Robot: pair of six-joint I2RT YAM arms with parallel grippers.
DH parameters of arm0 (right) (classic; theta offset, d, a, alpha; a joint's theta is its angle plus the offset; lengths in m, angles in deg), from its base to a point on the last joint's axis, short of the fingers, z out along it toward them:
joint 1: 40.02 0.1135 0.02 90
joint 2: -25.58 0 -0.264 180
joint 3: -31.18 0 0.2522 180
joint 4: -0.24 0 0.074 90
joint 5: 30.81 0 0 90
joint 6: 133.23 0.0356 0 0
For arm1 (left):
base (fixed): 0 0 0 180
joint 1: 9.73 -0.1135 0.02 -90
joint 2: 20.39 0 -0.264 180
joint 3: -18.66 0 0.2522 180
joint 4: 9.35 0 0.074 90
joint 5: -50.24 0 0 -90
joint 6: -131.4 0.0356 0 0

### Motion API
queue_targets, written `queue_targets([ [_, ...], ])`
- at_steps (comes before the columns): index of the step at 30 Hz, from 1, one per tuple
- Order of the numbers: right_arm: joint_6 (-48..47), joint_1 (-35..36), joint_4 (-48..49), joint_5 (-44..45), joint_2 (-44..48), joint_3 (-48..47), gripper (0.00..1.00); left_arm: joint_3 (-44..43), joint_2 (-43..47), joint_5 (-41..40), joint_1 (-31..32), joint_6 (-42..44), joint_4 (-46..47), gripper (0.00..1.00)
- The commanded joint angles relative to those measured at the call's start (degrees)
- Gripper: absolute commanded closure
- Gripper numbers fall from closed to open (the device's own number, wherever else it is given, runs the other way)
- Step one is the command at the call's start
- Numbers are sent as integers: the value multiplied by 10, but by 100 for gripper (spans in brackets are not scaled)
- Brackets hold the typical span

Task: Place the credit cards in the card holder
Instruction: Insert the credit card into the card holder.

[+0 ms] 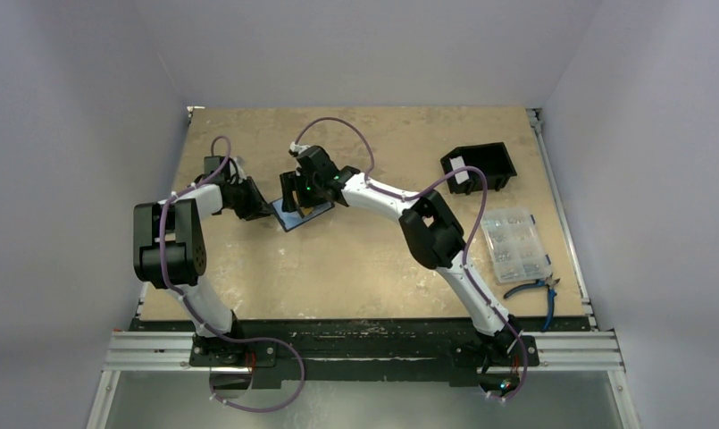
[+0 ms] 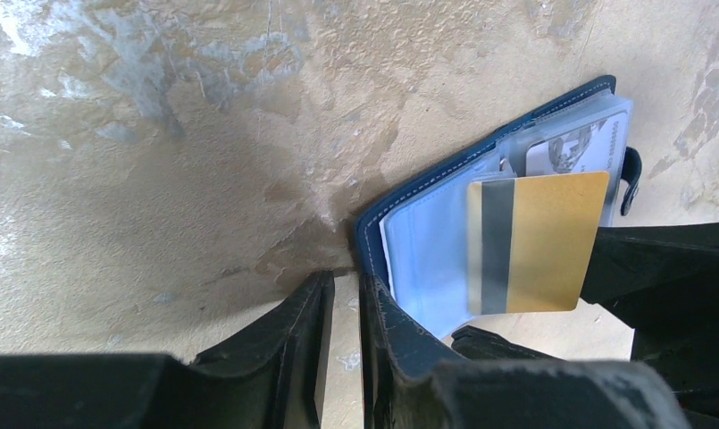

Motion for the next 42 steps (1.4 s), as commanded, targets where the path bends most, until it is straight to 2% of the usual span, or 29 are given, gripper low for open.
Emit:
queue_targets([
  [1, -38, -1, -32, 36, 27, -14, 26, 16, -22, -16, 3, 7, -22, 78],
  [8, -62, 1, -8, 42, 43, -1, 18, 24, -14, 12, 3, 7, -7, 78],
  [20, -64, -12, -15, 31, 53, -33, 13, 33, 27, 18, 20, 14, 20, 78],
  [26, -58, -25, 19, -6, 66, -5, 10, 35, 33, 31, 29, 15, 32, 77],
  [36, -51, -50, 47, -48, 79, 7, 9, 42, 49, 46, 30, 13, 50, 71],
  [42, -47, -58, 55, -65, 76, 24, 10, 38, 50, 87, 30, 1, 58, 68],
])
